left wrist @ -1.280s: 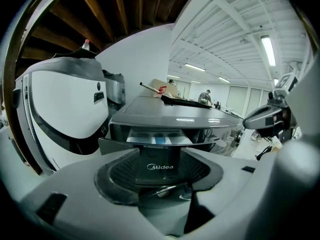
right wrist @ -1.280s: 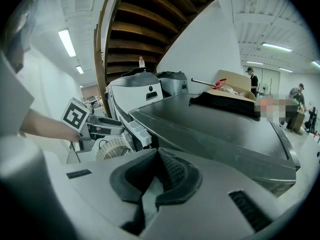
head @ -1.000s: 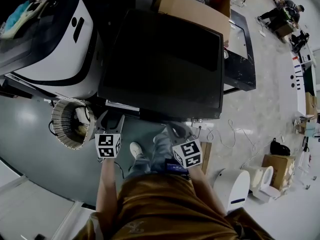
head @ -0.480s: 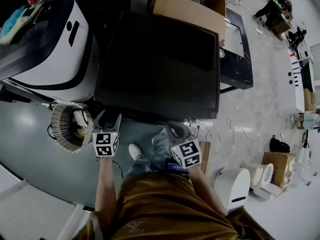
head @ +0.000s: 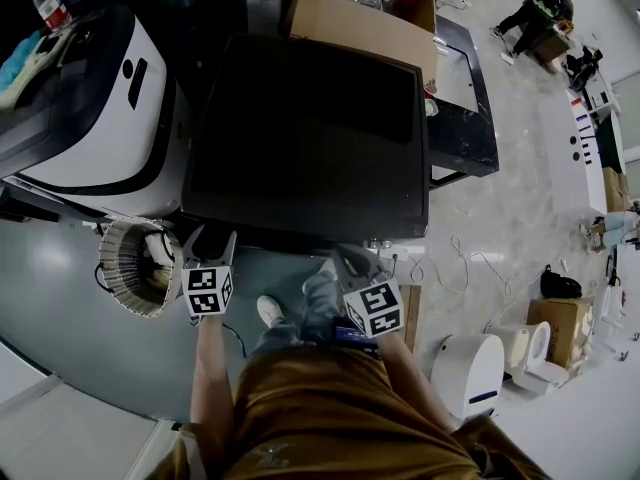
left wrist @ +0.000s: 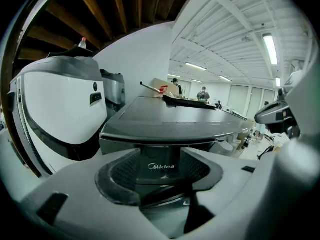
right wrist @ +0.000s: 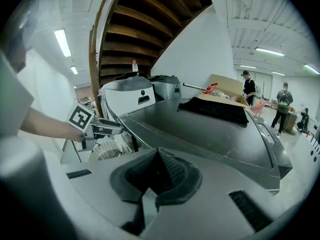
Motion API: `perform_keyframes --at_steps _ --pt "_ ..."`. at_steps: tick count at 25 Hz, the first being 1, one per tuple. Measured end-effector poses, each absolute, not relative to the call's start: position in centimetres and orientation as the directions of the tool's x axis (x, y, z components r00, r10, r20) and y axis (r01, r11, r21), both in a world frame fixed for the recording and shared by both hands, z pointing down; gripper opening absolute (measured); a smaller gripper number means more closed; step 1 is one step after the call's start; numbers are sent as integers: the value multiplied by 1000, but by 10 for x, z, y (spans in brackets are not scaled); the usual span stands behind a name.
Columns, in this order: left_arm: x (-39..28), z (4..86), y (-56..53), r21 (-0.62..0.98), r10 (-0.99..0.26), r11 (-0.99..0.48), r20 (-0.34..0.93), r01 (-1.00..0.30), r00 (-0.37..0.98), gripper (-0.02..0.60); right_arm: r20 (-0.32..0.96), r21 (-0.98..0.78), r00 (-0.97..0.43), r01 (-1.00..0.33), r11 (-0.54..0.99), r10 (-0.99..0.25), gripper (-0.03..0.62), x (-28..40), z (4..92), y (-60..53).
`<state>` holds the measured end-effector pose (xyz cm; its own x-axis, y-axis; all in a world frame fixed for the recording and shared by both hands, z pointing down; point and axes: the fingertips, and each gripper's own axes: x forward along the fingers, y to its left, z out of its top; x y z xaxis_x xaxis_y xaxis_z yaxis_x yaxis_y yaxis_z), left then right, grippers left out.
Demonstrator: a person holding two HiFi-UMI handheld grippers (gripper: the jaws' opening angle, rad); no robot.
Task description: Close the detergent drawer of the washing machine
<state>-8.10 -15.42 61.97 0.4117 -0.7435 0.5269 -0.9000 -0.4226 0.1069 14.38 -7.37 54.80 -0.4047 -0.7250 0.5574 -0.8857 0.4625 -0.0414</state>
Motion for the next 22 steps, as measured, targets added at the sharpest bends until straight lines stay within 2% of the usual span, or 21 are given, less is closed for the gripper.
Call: perform_keyframes --at_steps 4,9,15,20,22 --pt "-81 618 -154 128 -743 -414 525 -901 416 259 546 -30 -407 -883 469 -732 12 141 542 -74" --pt "-82 613 -151 280 -756 -346 482 -896 443 259 524 -3 -390 -890 456 -757 12 142 536 -71" --pt "-77 584 -144 290 -785 -357 422 -888 453 258 481 26 -356 -907 420 -801 12 143 519 -69" --pt "-66 539 -142 270 -808 -413 332 -870 487 211 426 49 -335 -919 391 -840 12 139 497 -64" --pt "-61 519 -141 253 -818 -435 291 -864 497 174 408 60 -318 -926 373 -856 12 140 489 -63"
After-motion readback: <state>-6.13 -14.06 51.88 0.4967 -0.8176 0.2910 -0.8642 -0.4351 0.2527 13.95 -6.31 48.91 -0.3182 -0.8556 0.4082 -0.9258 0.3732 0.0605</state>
